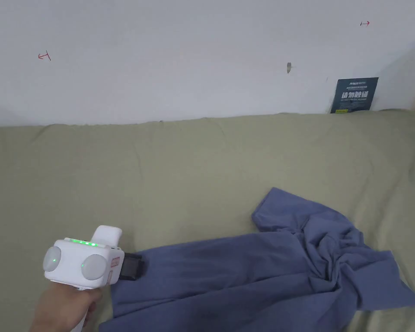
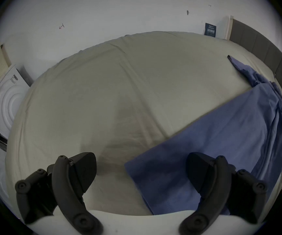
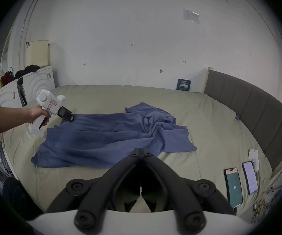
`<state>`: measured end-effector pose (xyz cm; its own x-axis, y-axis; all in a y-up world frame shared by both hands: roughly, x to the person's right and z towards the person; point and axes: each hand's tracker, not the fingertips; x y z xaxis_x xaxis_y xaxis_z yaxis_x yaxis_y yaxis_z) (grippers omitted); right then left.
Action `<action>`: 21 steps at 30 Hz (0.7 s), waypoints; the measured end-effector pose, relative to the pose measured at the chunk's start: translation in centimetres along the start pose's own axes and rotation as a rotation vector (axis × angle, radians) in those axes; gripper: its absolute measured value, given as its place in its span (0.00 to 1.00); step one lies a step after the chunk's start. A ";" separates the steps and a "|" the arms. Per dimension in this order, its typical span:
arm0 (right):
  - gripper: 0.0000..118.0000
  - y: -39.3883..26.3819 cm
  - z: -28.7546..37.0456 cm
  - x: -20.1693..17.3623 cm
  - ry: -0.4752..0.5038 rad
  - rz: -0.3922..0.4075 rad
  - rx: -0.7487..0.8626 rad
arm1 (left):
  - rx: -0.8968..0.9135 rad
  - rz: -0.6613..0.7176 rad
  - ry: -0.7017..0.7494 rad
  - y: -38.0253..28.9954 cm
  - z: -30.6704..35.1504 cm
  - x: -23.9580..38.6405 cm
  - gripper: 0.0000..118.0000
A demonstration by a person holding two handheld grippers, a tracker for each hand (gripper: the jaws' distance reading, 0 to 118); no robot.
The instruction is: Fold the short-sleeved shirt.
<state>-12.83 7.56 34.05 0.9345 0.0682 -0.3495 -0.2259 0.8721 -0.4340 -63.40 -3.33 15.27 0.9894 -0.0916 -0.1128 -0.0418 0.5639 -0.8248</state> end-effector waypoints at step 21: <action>0.14 -1.4 -9.3 11.6 -0.158 0.014 -0.189 | 0.271 0.049 -0.162 -1.2 12.5 3.0 0.00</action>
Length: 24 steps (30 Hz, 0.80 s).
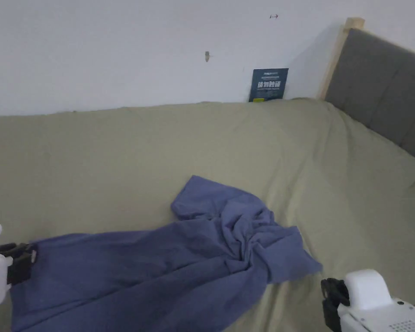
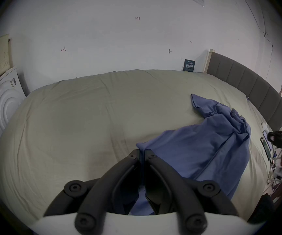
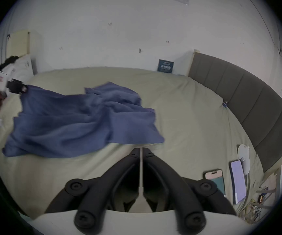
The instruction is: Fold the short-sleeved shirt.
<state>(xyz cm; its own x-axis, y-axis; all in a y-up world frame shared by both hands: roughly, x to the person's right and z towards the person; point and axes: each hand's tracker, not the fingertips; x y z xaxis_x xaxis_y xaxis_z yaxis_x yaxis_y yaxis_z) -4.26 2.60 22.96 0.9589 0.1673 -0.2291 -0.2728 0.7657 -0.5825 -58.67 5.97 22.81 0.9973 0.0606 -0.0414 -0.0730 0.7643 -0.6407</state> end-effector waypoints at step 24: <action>0.00 9.8 -1.5 2.8 0.119 0.151 0.084 | 0.083 0.103 0.061 3.1 6.1 -0.7 0.00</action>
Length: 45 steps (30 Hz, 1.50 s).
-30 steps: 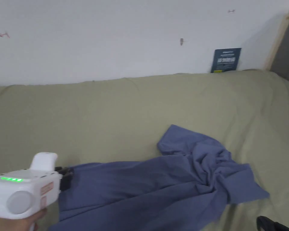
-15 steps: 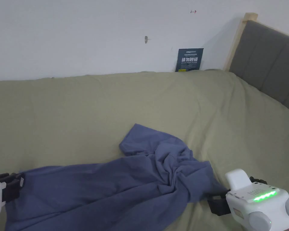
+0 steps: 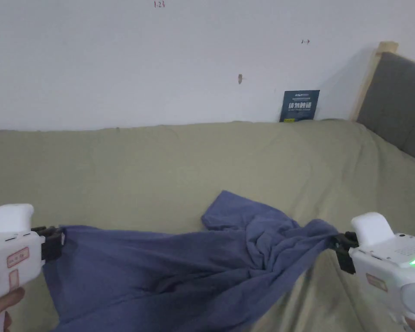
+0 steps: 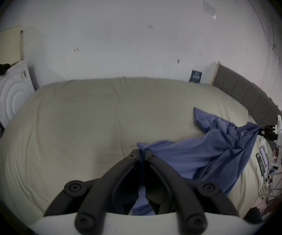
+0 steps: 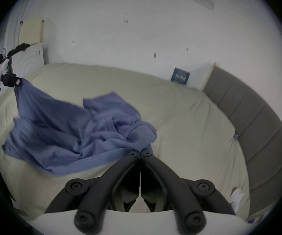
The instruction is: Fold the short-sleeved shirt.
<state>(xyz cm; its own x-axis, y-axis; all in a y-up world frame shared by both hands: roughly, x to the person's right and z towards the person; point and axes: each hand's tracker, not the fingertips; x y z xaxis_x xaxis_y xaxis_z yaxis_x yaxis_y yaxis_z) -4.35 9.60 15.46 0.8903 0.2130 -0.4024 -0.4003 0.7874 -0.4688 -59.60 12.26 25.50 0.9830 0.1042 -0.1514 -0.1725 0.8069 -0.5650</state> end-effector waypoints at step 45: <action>0.00 27.6 2.5 3.6 -0.058 -0.156 0.431 | 0.411 0.084 0.263 23.9 7.2 -6.2 0.00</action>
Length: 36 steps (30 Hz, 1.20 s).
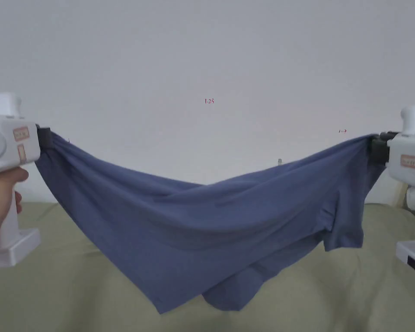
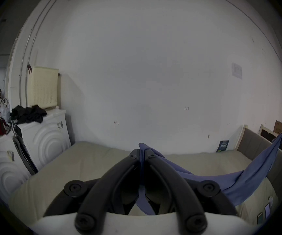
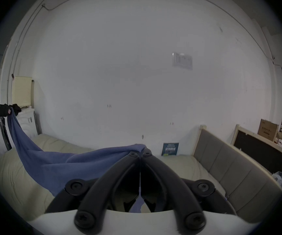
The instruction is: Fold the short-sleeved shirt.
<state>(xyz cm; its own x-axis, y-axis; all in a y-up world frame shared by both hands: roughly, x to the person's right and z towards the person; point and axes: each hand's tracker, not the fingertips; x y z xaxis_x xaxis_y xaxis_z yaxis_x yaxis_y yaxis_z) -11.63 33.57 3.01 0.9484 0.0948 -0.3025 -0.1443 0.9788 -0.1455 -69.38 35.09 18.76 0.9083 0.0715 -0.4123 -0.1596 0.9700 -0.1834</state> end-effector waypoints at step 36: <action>0.37 -38.9 29.8 -3.3 0.094 -0.057 -0.491 | -0.589 0.193 -0.048 -41.2 24.9 -10.1 0.42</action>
<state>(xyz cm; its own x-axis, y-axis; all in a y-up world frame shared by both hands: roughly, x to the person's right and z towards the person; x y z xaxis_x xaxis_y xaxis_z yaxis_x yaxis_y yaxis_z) -0.70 0.59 37.75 0.9324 0.0054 -0.3614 -0.2305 0.7790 -0.5831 -62.36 0.14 52.71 0.8557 0.2565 -0.4494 -0.4972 0.6483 -0.5766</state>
